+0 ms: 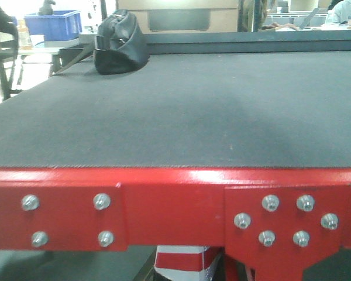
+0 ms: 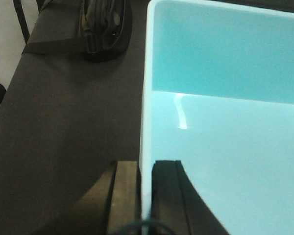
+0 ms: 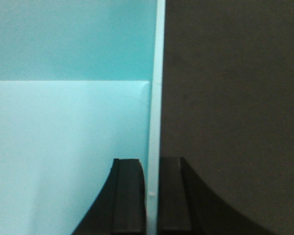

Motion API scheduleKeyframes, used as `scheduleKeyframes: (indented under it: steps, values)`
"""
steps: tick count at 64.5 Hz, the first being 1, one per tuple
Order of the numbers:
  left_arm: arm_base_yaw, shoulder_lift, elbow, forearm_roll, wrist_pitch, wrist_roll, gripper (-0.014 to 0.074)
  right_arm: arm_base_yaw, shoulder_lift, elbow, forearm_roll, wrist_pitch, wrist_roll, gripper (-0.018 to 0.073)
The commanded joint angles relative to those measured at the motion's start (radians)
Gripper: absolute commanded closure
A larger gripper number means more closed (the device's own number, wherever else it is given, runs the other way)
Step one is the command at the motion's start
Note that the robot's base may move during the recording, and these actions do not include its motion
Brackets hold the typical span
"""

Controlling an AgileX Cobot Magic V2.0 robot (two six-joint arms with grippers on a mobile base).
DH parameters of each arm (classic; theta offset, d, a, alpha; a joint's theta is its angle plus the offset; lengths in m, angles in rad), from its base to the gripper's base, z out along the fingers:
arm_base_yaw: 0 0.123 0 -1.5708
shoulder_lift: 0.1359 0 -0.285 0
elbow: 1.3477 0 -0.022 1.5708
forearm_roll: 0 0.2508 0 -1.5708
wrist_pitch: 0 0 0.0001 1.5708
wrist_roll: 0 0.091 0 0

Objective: Fetch blue bin and place on conveyor start
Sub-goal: 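Carry the bin with both grippers over the conveyor belt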

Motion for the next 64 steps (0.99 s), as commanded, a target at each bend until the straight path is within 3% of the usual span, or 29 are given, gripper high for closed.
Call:
scheduleKeyframes:
  steps: [1, 64]
  values:
    - [0.010, -0.012, -0.008, 0.049, -0.018, -0.003, 0.0708, -0.004, -0.017, -0.014, -0.036, -0.005, -0.006, 0.0722]
    - [0.010, -0.010, -0.008, 0.049, -0.018, -0.003, 0.0708, -0.004, -0.017, -0.014, -0.036, -0.005, -0.006, 0.0722]
